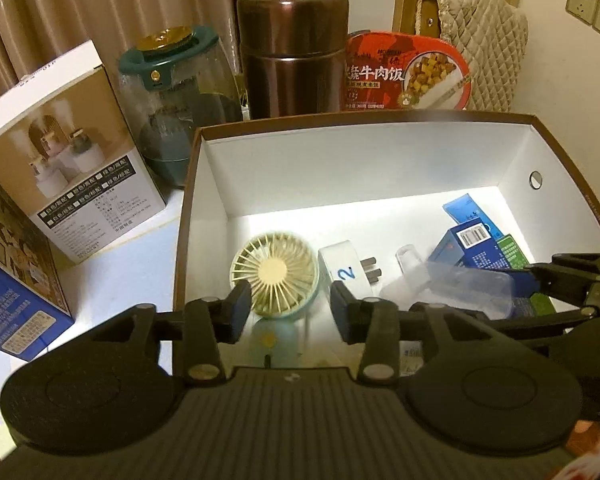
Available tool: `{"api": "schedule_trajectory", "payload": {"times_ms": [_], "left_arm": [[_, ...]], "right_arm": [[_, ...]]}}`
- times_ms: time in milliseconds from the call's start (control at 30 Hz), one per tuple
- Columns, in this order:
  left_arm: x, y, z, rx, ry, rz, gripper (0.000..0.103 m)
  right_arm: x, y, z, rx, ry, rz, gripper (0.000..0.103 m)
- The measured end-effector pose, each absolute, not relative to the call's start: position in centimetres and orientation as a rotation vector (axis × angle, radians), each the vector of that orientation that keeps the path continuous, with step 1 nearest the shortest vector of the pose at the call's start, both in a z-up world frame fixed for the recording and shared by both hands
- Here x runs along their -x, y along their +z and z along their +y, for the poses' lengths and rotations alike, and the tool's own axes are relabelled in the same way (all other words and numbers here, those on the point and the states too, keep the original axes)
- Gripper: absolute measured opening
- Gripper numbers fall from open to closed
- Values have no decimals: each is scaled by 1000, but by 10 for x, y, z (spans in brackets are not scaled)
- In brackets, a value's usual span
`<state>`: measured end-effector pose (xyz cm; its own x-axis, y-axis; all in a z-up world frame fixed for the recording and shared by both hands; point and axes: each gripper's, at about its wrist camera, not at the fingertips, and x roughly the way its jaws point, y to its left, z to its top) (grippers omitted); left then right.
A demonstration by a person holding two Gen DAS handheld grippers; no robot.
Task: Organize rigid objects
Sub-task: 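Open both grippers to drop the fan and clear case inside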
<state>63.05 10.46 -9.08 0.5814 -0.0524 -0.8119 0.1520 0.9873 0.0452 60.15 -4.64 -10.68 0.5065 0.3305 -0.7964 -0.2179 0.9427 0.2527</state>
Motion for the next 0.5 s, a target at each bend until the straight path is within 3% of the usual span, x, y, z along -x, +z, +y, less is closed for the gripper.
{"api": "schedule_trajectory", "payload": {"times_ms": [167,233,500], "left_arm": [[-617,-83,107,-91,-130,936,45],[-606,-79,108,-86,-133,931,53],[-549,-57,103,-51,-119,884,53]], "right_arm": [[-591,-99,-52,-130,355,975,58],[-582,-94,-56,-122,360,964,61],[-534,-68,-86,-138,384,895,71]]}}
